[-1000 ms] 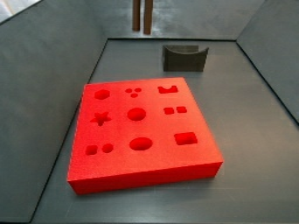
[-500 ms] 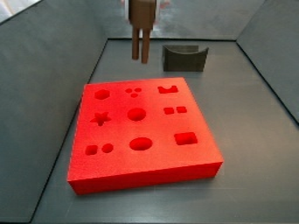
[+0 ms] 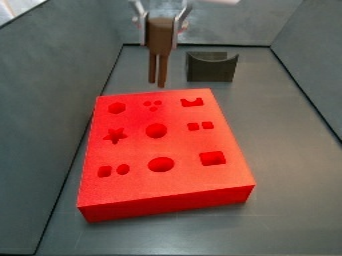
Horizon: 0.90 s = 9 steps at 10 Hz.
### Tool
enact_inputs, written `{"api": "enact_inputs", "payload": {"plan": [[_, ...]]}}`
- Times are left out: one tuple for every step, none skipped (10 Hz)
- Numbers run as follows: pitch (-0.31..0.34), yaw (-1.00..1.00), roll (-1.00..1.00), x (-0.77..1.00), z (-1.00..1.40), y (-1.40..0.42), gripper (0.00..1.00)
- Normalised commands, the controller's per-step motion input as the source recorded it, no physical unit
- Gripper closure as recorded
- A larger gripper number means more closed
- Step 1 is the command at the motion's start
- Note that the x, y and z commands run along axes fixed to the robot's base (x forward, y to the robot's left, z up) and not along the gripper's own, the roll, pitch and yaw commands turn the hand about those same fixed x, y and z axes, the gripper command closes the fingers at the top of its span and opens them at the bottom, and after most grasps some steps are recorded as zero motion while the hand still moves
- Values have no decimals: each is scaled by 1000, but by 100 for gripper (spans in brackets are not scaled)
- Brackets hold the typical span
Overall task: Pick up the 3 prong object. Move up. Move to above the board. Insert the 3 prong object.
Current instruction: Insert the 3 prong object.
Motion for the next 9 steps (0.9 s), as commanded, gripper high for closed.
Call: {"api": "enact_inputs", "payload": {"plan": [[0,0,0,0,-51,0,100],[0,0,16,-31,-11,0,100],[0,0,13,-31,-40,0,100],[0,0,0,-14,-17,0,100],[0,0,23,-120,-94,40,100],[0,-26,34,-171,-131,66,100],[0,-80,49,-214,-194,77,100],[0,-114,54,-206,-217,69,100],[0,-100,34,-109,-183,23,100]]}}
